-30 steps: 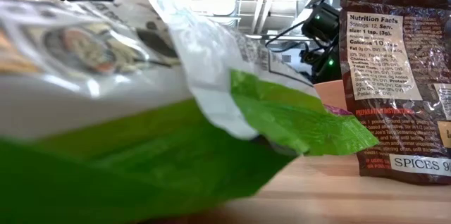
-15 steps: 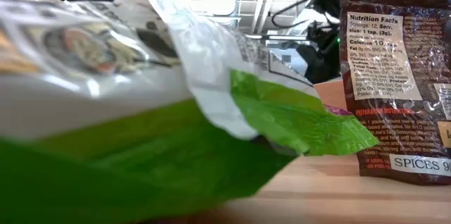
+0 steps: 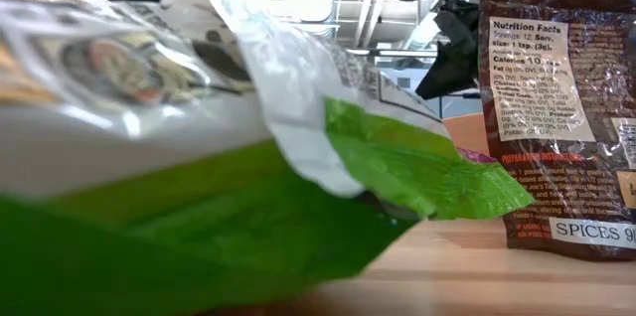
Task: Pick & Place Food Item
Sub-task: Put the orange seasoning pack into the blue bin
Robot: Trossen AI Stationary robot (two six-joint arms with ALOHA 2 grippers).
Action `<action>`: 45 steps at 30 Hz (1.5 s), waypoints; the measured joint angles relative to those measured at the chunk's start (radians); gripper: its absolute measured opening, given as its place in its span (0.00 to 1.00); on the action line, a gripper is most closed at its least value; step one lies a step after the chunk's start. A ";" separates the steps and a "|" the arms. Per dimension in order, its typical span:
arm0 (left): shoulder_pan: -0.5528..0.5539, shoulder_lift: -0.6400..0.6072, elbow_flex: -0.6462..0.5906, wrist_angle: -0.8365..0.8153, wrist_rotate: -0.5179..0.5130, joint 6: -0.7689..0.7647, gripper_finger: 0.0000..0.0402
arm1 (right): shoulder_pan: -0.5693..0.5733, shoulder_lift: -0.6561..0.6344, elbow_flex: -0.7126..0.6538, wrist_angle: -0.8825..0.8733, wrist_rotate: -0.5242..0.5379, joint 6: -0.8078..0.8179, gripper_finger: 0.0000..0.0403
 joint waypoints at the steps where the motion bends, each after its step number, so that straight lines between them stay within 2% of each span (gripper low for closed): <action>1: 0.000 0.000 0.000 0.013 0.000 0.018 0.28 | 0.014 0.000 0.000 0.000 0.000 0.000 0.22; 12: 0.000 0.000 0.000 0.085 0.000 0.038 0.28 | 0.128 0.000 0.000 -0.064 0.000 0.000 0.22; 20: 0.000 0.000 0.000 0.140 0.001 0.038 0.28 | 0.215 0.001 0.000 -0.095 -0.098 0.001 0.22; 39: 0.000 0.000 0.000 0.182 0.000 0.037 0.28 | 0.382 0.001 0.121 -0.151 -0.100 0.045 0.22; 45: 0.000 0.000 0.000 0.203 0.000 0.037 0.28 | 0.437 0.001 0.133 -0.151 -0.100 0.109 0.22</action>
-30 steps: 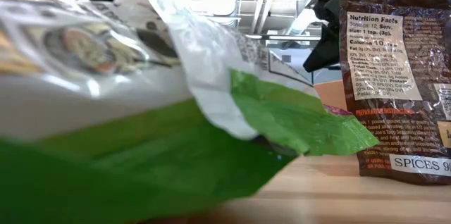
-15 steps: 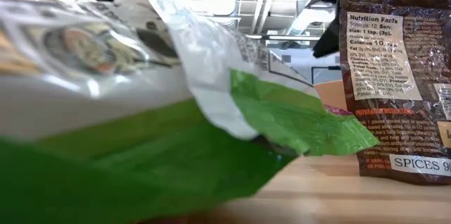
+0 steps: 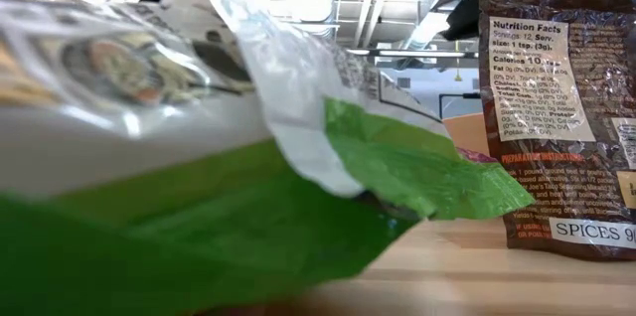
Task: Pick & Place Food Item
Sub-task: Put the orange seasoning pack into the blue bin
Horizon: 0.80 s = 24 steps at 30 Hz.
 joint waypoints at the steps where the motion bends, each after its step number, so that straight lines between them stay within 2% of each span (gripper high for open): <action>1: 0.000 0.000 0.000 0.001 0.000 0.000 0.28 | 0.013 0.000 0.001 0.000 0.000 0.012 0.22; 12: 0.000 0.000 0.000 0.001 0.000 0.000 0.28 | 0.149 0.004 0.004 0.013 0.016 0.075 0.22; 24: 0.000 0.000 0.000 0.005 0.000 0.000 0.28 | 0.286 0.004 0.004 0.010 0.156 0.119 0.21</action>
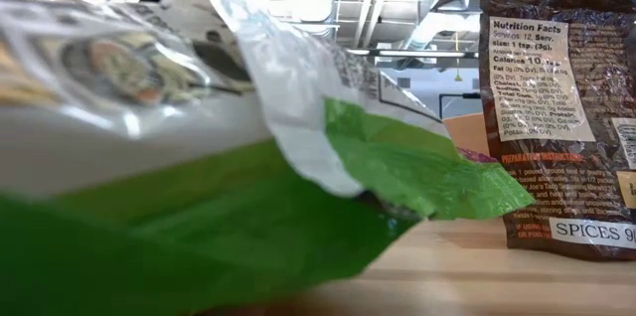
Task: Pick & Place Food Item
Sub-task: Put the orange seasoning pack into the blue bin
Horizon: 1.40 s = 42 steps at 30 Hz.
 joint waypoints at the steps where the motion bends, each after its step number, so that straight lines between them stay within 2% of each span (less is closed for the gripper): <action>1: 0.000 0.000 0.000 0.000 0.000 -0.002 0.28 | 0.013 0.000 0.000 0.001 0.010 0.002 0.21; 10: 0.000 0.000 0.000 0.000 0.000 -0.003 0.28 | 0.110 0.025 -0.001 0.033 0.085 0.060 0.18; 17: 0.000 0.000 0.000 0.000 0.000 -0.003 0.28 | 0.122 0.125 0.068 0.033 0.091 0.060 0.17; 24: 0.000 0.000 0.000 -0.001 0.000 -0.003 0.28 | 0.121 0.275 0.244 -0.163 0.092 0.060 0.17; 32: 0.000 0.000 0.000 0.000 0.000 -0.003 0.28 | 0.130 0.431 0.447 -0.407 0.087 0.145 0.17; 42: 0.000 0.000 0.000 0.023 0.000 -0.003 0.28 | 0.217 0.573 0.627 -0.537 0.085 0.217 0.17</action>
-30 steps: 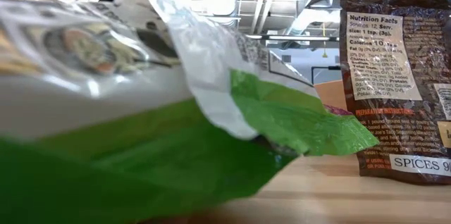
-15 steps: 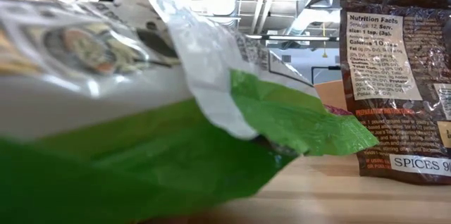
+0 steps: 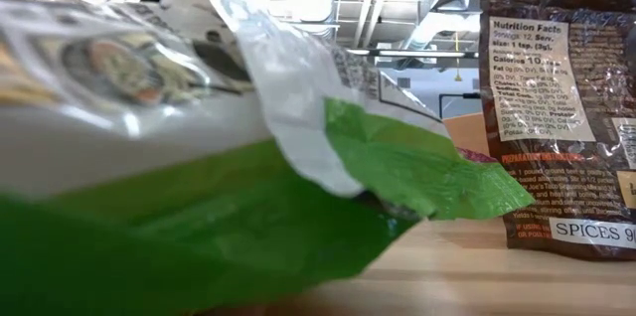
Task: Pick & Place Food Item
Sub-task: Put the orange seasoning pack into the blue bin
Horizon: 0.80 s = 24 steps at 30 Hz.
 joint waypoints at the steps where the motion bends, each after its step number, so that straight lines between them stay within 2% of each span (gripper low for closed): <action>1: 0.000 0.000 0.000 0.008 0.000 0.000 0.28 | 0.007 0.011 0.009 -0.004 0.000 0.000 0.17; 6: 0.000 0.000 0.000 0.022 0.000 0.000 0.28 | 0.022 0.051 0.035 -0.096 -0.005 0.021 0.17; 11: 0.000 0.000 0.000 0.023 0.000 0.000 0.28 | 0.008 0.039 0.036 -0.138 -0.058 0.027 0.17; 20: 0.000 0.000 0.000 0.023 0.000 0.000 0.28 | -0.018 -0.010 0.037 -0.153 -0.110 -0.018 0.18; 24: 0.000 0.000 0.000 0.022 0.000 0.000 0.28 | -0.030 -0.002 0.036 -0.152 -0.111 -0.033 0.22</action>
